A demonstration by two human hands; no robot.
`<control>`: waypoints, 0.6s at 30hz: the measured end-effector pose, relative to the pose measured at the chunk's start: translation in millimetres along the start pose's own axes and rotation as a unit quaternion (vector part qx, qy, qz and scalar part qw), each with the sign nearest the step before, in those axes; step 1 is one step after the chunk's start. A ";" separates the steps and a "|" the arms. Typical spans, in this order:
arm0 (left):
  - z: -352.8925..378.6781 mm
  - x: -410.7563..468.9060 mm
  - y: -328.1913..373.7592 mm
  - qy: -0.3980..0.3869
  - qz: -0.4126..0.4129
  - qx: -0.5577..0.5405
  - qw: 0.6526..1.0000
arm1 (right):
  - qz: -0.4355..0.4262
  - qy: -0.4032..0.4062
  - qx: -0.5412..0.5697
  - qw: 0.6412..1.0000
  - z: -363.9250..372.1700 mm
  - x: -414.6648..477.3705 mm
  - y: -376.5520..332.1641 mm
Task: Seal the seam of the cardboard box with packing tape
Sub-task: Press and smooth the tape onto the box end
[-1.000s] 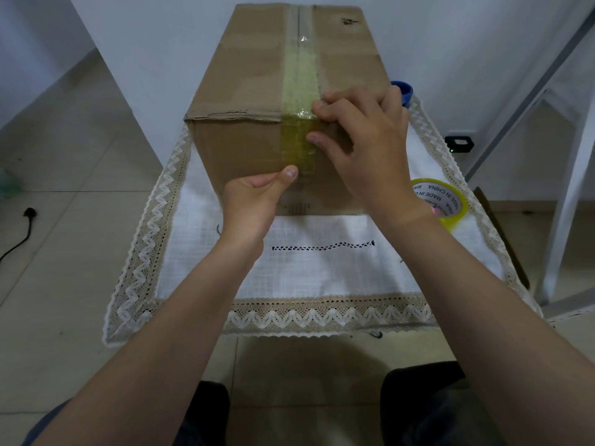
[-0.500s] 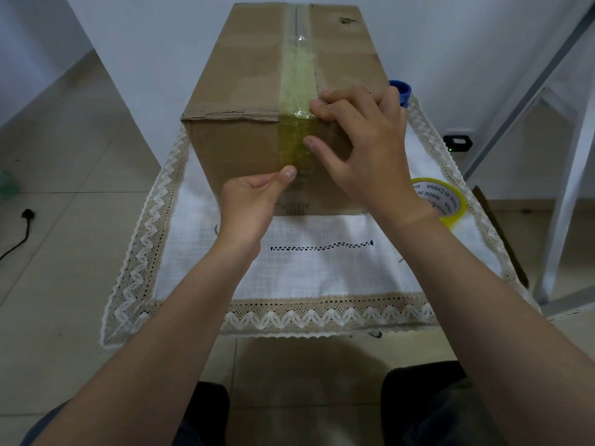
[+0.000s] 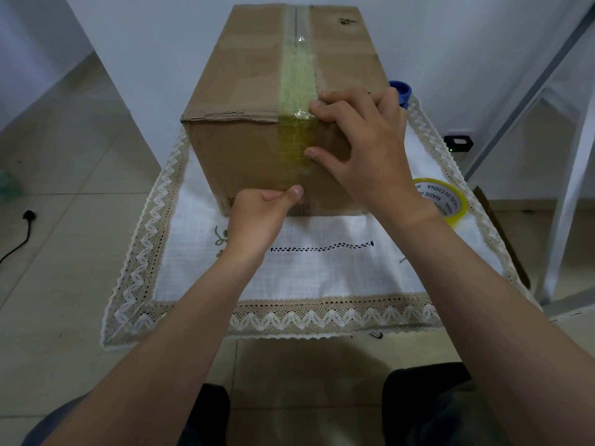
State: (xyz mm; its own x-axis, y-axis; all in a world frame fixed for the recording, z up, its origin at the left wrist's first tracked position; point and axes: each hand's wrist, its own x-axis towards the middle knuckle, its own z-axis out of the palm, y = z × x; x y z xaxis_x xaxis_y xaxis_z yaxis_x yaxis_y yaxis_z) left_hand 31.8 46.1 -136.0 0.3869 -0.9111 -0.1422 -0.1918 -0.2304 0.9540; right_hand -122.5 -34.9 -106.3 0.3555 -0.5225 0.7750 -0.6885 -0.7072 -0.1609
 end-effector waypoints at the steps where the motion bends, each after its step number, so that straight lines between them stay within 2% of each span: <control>1: -0.5 -1.1 1.4 0.008 0.027 0.026 0.999 | -0.003 0.001 -0.001 1.000 -0.1 -0.1 0.2; 3: -1.4 -3.2 4.3 0.033 0.090 0.081 0.992 | -0.005 0.008 0.005 1.000 -1.0 -0.1 0.3; 5: -3.9 -4.7 8.9 0.085 0.187 0.126 0.971 | -0.001 0.022 0.023 0.999 -1.4 -0.2 0.0; 7: -8.6 -3.9 14.7 0.167 0.332 0.176 0.912 | 0.004 0.032 0.032 0.999 -1.4 -0.4 -0.7; 9: -12.7 1.2 20.3 0.251 0.426 0.215 0.842 | 0.008 0.036 0.033 0.999 -0.8 -0.7 -1.3; 10: -14.6 5.0 24.4 0.279 0.438 0.230 0.823 | 0.010 0.036 0.033 0.999 -0.7 -0.7 -1.5; 12: -17.1 13.5 32.6 0.302 0.412 0.281 0.813 | 0.013 0.033 0.032 0.999 -0.7 -0.7 -2.0; 14: -17.6 22.1 34.0 0.279 0.388 0.330 0.814 | 0.015 0.030 0.029 0.999 -1.1 -0.7 -2.9; 18: -21.1 32.3 26.1 0.256 0.409 0.360 0.798 | 0.010 0.023 0.023 0.999 -2.2 -0.9 -3.3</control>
State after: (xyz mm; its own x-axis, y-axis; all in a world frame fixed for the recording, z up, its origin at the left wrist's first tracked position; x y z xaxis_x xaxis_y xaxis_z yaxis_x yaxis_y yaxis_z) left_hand 58.3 17.9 -110.2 0.1495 -0.6397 0.7539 -0.9667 0.0655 0.2473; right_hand -122.0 -31.0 -105.2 0.3115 -0.5158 0.7981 -0.6651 -0.7182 -0.2046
